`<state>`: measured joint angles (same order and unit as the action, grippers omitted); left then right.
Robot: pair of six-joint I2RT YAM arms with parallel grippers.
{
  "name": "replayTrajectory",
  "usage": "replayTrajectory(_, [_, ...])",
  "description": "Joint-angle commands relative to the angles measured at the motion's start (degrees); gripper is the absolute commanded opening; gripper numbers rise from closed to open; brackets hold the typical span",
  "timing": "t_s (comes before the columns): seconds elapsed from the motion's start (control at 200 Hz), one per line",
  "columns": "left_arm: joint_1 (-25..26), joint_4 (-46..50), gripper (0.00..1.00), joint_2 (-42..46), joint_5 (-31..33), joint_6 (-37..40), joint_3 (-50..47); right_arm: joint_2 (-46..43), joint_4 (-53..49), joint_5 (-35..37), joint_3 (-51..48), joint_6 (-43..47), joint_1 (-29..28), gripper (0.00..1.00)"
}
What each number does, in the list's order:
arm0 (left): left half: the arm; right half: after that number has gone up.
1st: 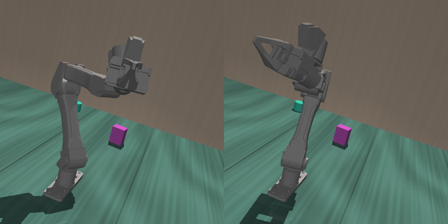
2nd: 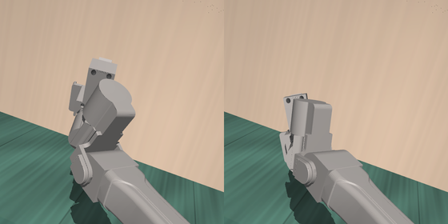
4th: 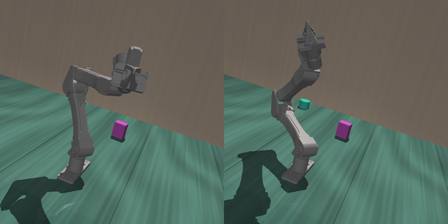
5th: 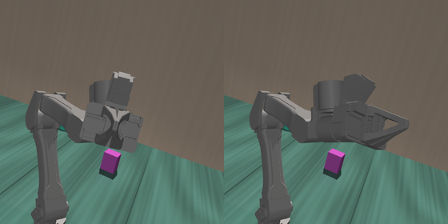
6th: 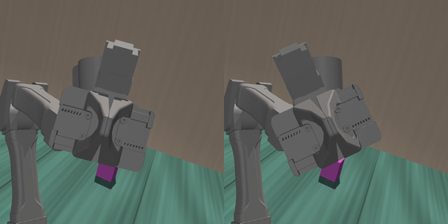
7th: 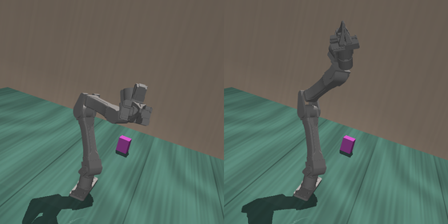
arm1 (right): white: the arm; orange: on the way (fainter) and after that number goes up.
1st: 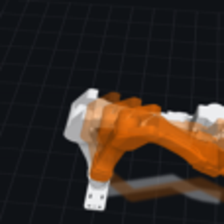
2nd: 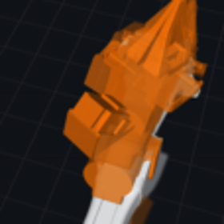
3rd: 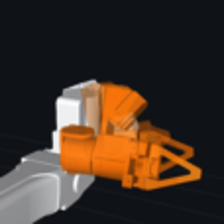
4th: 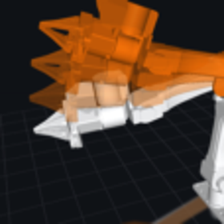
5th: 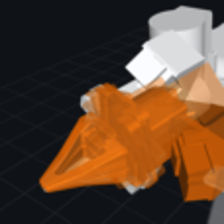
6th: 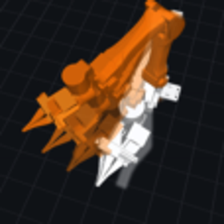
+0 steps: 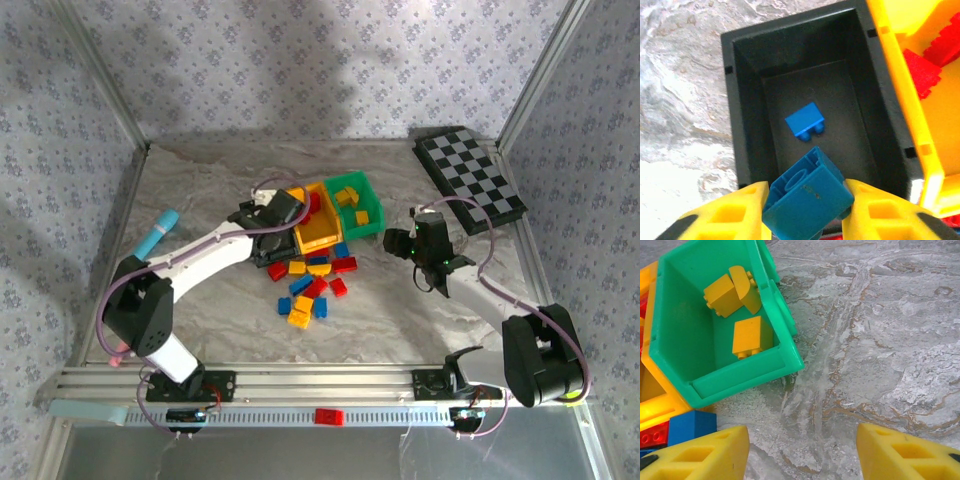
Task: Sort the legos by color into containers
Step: Place the lego in the container, then pick up the lego from the center of the table.
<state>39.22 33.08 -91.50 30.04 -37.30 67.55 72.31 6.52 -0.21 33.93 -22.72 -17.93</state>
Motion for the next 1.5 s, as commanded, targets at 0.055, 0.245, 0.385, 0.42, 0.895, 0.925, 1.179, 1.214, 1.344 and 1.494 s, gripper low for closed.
replayTrajectory(0.055, [-2.6,2.5,0.59,-0.8,-1.1,2.2,2.2,1.3,2.6,-3.2,-0.1,-0.8,-1.9,0.61])
replayTrajectory(0.245, [-3.1,-0.2,0.61,1.0,-4.5,2.3,1.1,4.7,2.4,-2.4,2.4,-0.1,-6.9,0.61])
replayTrajectory(0.385, [-3.0,-4.3,0.61,3.5,-8.2,2.8,-2.1,6.2,3.6,-5.1,3.4,1.5,-9.0,0.62])
replayTrajectory(0.42, [-2.9,-4.8,0.61,4.0,-9.1,2.8,-2.9,7.2,3.4,-6.4,4.1,2.4,-9.5,0.62])
replayTrajectory(0.895, [-1.4,-7.9,0.63,13.4,-8.5,2.5,-15.5,18.8,-3.5,-12.4,13.9,7.0,-14.7,0.62])
replayTrajectory(0.925, [-1.3,-8.1,0.63,14.0,-8.1,2.4,-16.4,19.0,-3.8,-12.3,13.8,6.8,-14.8,0.62])
replayTrajectory(1.179, [-1.3,-11.5,0.63,15.4,-10.4,3.0,-21.5,17.4,-7.5,-10.1,12.5,6.8,-17.1,0.62])
replayTrajectory(1.214, [-1.3,-12.0,0.63,15.2,-11.1,3.6,-21.9,16.9,-8.9,-9.4,12.7,7.2,-17.6,0.62])
replayTrajectory(1.344, [-0.4,-12.1,0.63,15.0,-12.2,4.8,-22.6,15.0,-15.1,-7.9,14.3,8.4,-18.7,0.62])
replayTrajectory(1.494, [1.3,-15.0,0.63,16.3,-14.7,6.0,-25.5,13.8,-18.8,-8.6,14.5,8.4,-21.0,0.62])
